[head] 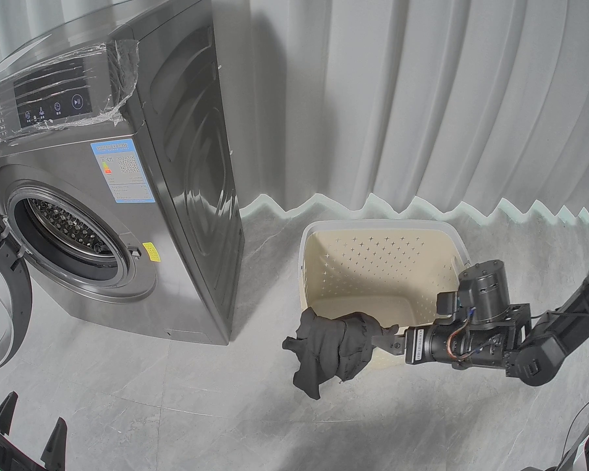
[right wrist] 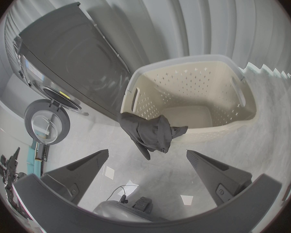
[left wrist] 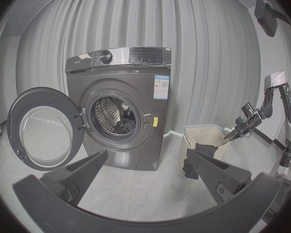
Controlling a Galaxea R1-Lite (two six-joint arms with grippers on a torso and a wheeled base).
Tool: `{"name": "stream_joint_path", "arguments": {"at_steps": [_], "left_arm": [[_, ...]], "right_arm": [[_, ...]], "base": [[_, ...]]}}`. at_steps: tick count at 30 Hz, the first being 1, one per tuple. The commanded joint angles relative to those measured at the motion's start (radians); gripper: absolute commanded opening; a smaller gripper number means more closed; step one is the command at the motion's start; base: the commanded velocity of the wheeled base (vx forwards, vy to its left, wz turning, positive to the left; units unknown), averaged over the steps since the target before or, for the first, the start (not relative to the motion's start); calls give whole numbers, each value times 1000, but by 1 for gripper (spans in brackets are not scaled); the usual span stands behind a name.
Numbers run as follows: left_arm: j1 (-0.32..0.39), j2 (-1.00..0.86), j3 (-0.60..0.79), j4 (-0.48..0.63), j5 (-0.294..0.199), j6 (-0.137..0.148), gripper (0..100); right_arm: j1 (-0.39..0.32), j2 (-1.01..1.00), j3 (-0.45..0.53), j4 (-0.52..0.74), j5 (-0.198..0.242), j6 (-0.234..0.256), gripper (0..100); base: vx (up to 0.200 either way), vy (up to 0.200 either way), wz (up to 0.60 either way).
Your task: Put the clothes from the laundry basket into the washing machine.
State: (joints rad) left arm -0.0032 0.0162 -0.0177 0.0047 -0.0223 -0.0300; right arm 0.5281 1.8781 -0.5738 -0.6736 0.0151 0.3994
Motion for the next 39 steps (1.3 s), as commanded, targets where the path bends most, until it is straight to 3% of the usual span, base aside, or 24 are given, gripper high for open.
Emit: {"name": "stream_joint_path", "arguments": {"at_steps": [1, 9, 23, 28, 35, 39], "left_arm": [[0, -16, 16, 0, 1, -1, 100], [0, -16, 16, 0, 1, -4, 100], [0, -16, 16, 0, 2, -4, 100], [0, -16, 16, 0, 2, -5, 100], [0, -16, 16, 0, 2, -5, 100], [0, -16, 16, 0, 2, -5, 100]], "right_arm": [[30, 125, -38, -6, -21, 4, 100], [46, 236, -124, -30, -67, 3, 100], [49, 354, -219, -32, -70, 7, 100], [49, 389, -270, -30, -118, 24, 100], [46, 443, -330, -30, -124, 30, 100], [46, 470, -373, -30, -138, 69, 100]], "base": [[0, 0, 0], [0, 0, 0], [0, 0, 0], [0, 0, 0], [0, 0, 0], [0, 0, 0]]}}
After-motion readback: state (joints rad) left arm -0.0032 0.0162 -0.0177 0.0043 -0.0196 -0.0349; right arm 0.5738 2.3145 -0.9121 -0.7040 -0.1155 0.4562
